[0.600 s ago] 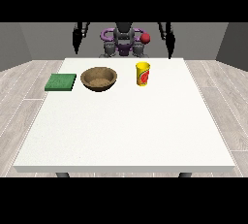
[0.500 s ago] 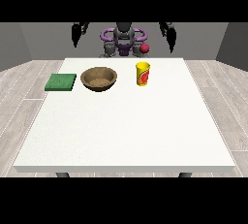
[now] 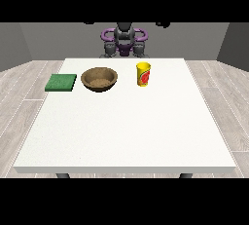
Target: Pick the cup and pour the ball into the bowl, then pick the bowl and place it on the pad
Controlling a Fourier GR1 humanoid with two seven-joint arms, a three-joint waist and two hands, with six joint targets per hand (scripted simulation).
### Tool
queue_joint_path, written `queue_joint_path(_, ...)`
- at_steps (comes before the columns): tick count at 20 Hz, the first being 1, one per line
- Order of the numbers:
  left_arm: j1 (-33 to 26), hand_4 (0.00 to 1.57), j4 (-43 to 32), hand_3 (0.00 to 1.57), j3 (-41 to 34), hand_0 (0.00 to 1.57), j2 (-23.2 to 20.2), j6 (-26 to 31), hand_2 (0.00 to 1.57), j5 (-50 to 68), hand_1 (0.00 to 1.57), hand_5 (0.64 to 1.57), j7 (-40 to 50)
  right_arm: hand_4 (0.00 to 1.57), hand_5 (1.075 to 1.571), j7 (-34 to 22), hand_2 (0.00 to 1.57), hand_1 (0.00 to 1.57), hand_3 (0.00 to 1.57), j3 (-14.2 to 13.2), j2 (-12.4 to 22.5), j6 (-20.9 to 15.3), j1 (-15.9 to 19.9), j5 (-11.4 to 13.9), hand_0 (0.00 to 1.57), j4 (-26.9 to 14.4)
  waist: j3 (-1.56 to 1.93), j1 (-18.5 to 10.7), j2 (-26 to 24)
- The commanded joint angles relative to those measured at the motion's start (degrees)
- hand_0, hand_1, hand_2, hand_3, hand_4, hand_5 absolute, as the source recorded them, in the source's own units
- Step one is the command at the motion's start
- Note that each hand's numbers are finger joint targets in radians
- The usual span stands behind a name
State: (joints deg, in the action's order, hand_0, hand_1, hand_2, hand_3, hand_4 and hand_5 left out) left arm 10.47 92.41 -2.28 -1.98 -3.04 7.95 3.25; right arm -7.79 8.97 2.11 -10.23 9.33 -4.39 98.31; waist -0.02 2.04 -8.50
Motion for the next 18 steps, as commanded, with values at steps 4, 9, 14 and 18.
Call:
queue_joint_path(4,9.56,0.00,-2.28,0.00,-5.00,0.00,-0.86,-2.14,0.00,3.36,0.00,1.569,0.36,0.83,1.567,-3.22,0.32,0.00,0.45,11.29,-2.06,-10.15,1.22,1.15,0.00,7.74,0.00,2.22,2.68)
queue_joint_path(9,15.06,0.00,-7.09,0.00,-3.51,0.00,-0.99,-2.95,0.00,0.56,0.00,1.564,-3.35,0.81,1.566,-4.35,0.25,0.00,0.44,5.58,-2.09,-8.81,10.26,3.66,0.00,4.75,0.01,1.87,9.35)
queue_joint_path(14,14.92,0.00,-10.26,0.00,-2.59,0.00,-0.35,-1.59,0.00,-1.41,0.00,1.547,-12.40,0.75,1.570,-1.92,0.43,0.00,0.73,0.48,0.22,-7.62,17.04,4.58,0.00,-0.37,0.00,0.03,17.02)
queue_joint_path(18,11.40,0.00,-11.38,0.00,-0.41,0.00,1.13,0.23,0.00,-1.11,0.00,1.548,-18.45,0.69,1.570,4.04,0.39,0.00,0.69,-5.50,3.41,-5.89,16.90,2.96,0.00,-4.15,0.01,-0.78,20.56)
